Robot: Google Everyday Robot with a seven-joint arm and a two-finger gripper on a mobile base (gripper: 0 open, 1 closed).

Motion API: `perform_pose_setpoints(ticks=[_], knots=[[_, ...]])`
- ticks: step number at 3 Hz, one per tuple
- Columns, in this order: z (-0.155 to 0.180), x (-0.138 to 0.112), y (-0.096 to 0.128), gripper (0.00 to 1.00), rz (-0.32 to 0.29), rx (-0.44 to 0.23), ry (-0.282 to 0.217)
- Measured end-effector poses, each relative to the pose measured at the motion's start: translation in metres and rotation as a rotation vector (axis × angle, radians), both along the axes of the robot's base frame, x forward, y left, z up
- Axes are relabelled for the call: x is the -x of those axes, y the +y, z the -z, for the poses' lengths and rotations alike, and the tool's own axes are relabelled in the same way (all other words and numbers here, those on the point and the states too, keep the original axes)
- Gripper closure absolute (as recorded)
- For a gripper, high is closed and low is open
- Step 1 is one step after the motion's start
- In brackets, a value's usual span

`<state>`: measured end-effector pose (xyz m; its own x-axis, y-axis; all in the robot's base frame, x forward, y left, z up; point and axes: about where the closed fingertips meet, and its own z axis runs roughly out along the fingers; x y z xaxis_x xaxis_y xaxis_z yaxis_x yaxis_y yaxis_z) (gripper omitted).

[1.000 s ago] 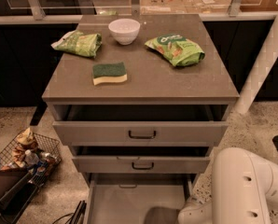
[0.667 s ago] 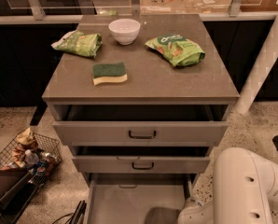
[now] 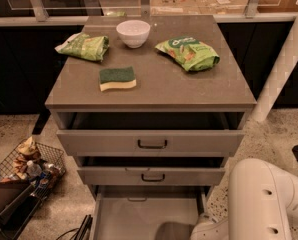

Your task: Open bottom drawer

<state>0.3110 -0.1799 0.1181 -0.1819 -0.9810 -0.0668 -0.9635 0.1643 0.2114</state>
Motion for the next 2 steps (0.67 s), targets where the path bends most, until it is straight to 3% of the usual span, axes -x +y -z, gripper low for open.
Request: perform_pose_setpoints(ticks=[1,2], knots=[[0.0007,0.0015,0.0002,0.05,0.000,0.000,0.002],[0.0012,0.0022,0.0004,0.00,0.000,-0.001,0.005]])
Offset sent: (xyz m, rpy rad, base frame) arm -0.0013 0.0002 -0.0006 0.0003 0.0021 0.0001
